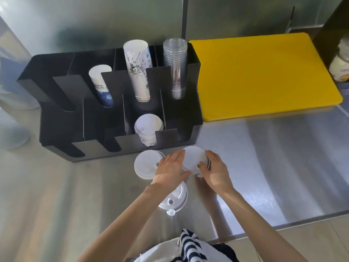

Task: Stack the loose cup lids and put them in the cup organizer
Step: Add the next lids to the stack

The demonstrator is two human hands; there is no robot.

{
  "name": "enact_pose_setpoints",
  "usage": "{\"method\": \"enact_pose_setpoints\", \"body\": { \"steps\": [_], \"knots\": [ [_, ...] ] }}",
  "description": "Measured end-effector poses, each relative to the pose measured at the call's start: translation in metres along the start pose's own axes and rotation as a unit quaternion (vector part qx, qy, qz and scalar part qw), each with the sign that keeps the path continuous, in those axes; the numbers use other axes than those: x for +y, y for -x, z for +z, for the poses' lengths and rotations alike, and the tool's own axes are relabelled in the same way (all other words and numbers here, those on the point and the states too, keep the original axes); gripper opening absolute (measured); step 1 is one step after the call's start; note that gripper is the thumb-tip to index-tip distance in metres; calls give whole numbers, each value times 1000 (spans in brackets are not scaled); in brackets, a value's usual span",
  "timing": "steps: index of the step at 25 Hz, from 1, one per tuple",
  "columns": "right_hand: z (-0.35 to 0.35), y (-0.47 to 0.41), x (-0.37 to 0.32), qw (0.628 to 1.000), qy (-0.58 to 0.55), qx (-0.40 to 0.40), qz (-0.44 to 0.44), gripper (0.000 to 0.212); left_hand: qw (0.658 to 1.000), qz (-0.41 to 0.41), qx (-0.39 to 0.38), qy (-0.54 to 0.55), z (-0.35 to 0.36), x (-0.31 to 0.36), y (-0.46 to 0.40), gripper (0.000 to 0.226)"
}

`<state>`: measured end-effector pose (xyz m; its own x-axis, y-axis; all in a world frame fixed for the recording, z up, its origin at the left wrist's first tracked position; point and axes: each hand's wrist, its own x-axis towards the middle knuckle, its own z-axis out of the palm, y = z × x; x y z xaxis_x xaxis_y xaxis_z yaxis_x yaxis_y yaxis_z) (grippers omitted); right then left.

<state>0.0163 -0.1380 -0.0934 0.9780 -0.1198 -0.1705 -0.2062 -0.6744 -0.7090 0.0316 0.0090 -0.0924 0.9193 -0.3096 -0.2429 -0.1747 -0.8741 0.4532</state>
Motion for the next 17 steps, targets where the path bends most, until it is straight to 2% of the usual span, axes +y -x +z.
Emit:
{"method": "enact_pose_setpoints", "body": {
  "steps": [3, 6, 17],
  "knots": [
    [3, -3, 0, 1000, -13, -12, 19, 43, 1000, -1, -14, -22, 7, 2, -6, 71],
    [3, -3, -1, 999, -25, -13, 25, 42, 1000, -11, 5, -8, 11, 2, -6, 70],
    [-6, 19, -27, 996, -79, 36, -4, 27, 980, -9, 95, 173, -8, -9, 36, 66]
  ]
}}
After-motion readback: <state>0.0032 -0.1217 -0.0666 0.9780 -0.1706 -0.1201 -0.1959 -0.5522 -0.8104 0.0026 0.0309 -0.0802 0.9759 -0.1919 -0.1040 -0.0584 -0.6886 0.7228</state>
